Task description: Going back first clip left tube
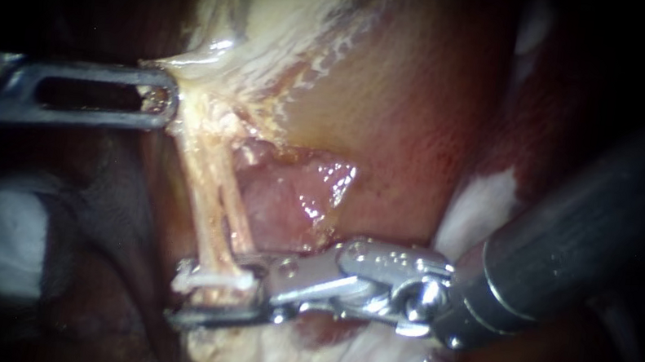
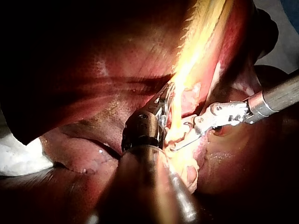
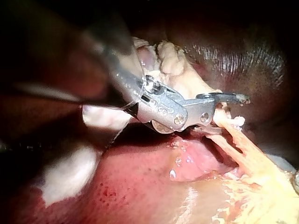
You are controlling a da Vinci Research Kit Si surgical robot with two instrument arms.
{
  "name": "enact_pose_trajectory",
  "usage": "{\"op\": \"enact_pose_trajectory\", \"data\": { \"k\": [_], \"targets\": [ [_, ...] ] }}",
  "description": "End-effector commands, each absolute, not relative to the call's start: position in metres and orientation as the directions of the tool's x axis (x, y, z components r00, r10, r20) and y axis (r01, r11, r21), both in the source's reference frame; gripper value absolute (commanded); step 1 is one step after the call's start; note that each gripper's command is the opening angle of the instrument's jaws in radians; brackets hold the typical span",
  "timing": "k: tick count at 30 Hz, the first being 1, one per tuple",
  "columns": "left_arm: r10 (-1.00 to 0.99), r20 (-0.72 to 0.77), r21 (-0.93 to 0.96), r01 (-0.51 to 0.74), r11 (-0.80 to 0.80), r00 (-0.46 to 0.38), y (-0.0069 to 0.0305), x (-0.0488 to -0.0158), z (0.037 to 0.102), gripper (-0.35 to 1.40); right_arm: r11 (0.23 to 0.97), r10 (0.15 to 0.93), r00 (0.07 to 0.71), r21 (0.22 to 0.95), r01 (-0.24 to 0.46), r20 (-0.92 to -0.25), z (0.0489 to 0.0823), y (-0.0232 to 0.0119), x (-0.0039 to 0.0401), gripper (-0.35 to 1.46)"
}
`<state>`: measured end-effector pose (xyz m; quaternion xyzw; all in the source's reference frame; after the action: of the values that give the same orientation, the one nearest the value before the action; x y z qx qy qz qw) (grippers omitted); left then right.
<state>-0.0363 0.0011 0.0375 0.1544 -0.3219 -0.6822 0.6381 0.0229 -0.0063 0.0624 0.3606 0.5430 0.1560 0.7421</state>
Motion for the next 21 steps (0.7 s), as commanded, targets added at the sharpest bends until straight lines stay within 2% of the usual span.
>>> {"op": "enact_pose_trajectory", "data": {
  "k": [1,6,21],
  "targets": [
    [-0.970,0.200,0.636,0.772,0.021,-0.138,0.0011,-0.0363,0.0374,-0.35,0.714,0.611,0.344,0.684,0.149,-0.713,0.0626,-0.0063,0.0231,0.51],
    [-0.970,0.200,0.635,0.772,0.020,-0.139,0.0011,-0.0364,0.0373,-0.35,0.767,0.571,0.286,0.624,0.149,-0.770,0.0626,-0.0060,0.0241,0.58],
    [-0.970,0.200,0.635,0.773,0.019,-0.140,0.0010,-0.0366,0.0372,-0.35,0.842,0.467,0.252,0.513,0.166,-0.848,0.0634,-0.0045,0.0263,0.60]
  ]
}}
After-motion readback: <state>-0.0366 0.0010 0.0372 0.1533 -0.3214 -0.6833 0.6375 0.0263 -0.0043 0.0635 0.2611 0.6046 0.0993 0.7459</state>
